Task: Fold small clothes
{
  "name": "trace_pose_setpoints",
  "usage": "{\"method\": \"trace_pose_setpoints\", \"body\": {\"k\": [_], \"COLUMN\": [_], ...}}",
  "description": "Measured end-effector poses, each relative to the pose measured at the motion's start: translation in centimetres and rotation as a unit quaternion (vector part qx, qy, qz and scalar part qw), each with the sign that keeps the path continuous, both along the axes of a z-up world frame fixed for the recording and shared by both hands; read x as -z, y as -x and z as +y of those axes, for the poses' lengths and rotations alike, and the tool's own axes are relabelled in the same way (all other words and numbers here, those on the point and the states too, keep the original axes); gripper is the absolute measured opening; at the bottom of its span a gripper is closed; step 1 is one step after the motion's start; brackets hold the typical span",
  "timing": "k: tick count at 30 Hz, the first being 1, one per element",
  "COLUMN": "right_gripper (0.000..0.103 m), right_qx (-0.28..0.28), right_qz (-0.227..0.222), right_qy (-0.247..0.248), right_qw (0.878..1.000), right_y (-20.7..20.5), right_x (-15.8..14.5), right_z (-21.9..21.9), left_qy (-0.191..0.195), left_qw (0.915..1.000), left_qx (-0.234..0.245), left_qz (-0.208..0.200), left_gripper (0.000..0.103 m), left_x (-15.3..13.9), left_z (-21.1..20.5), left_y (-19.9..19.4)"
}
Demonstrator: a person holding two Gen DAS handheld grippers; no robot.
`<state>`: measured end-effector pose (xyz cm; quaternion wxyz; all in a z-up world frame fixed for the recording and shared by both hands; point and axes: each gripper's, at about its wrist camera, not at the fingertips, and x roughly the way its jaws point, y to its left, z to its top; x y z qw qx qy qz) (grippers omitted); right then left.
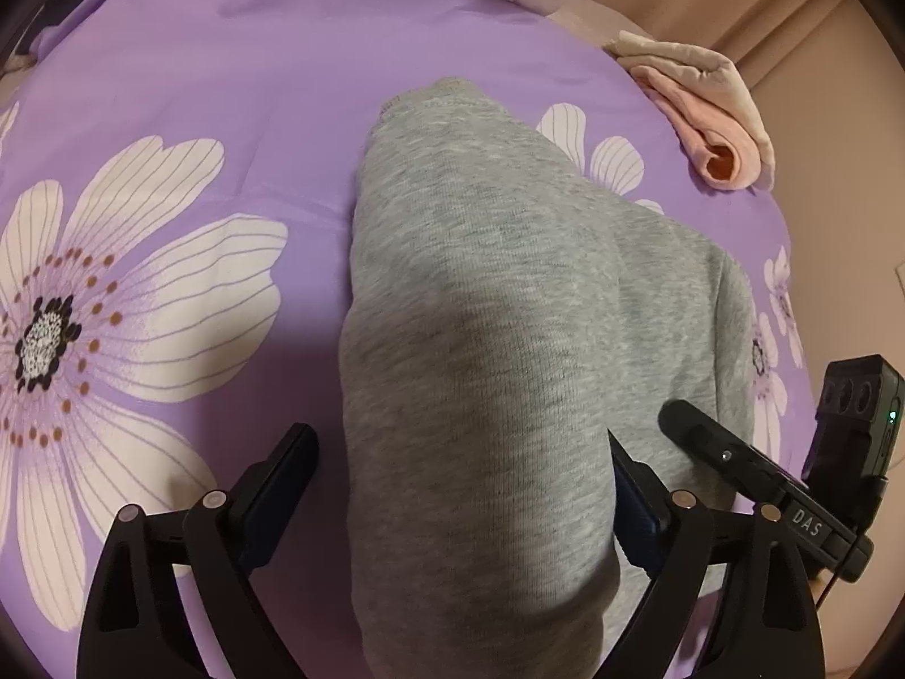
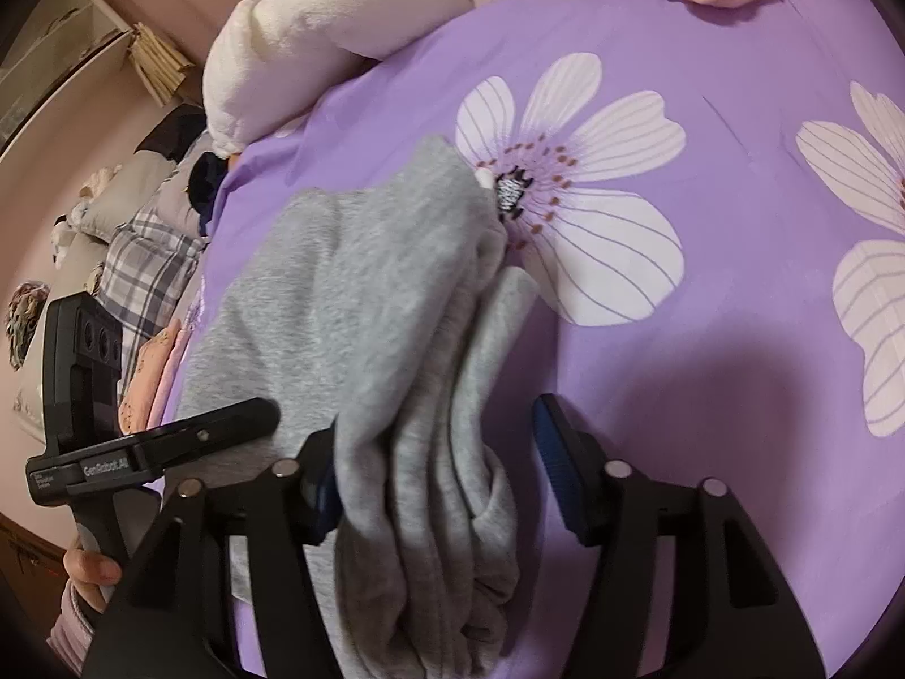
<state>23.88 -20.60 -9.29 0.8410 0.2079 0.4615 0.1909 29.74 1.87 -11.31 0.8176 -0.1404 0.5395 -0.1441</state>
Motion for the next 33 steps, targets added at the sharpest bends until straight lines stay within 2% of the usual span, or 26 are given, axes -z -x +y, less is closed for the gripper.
{"method": "trace_pose_setpoints", "body": {"k": [11,33], "right_gripper": [0.066,0.066], "right_qx": [0.005,0.003], "right_qz": [-0.002,-0.005], "right_qy": [0.009,0.048], "right_qw": [1.000,0.999], "right_y": [0.7,2.8], "right_x": [-0.3,-0.8], "right_z": [-0.3,0.2], "left_qy": [-0.064,-0.104], "left_qw": [0.9962,0.9910], "left_qx": [0.015,0.017], "left_qz": [-0.058,-0.083], "left_gripper": [0.093,0.093], "left_x": [-1.8,-2.7], "left_z": [-0.7,-0.4], "left_y": [2.1,5.5]}}
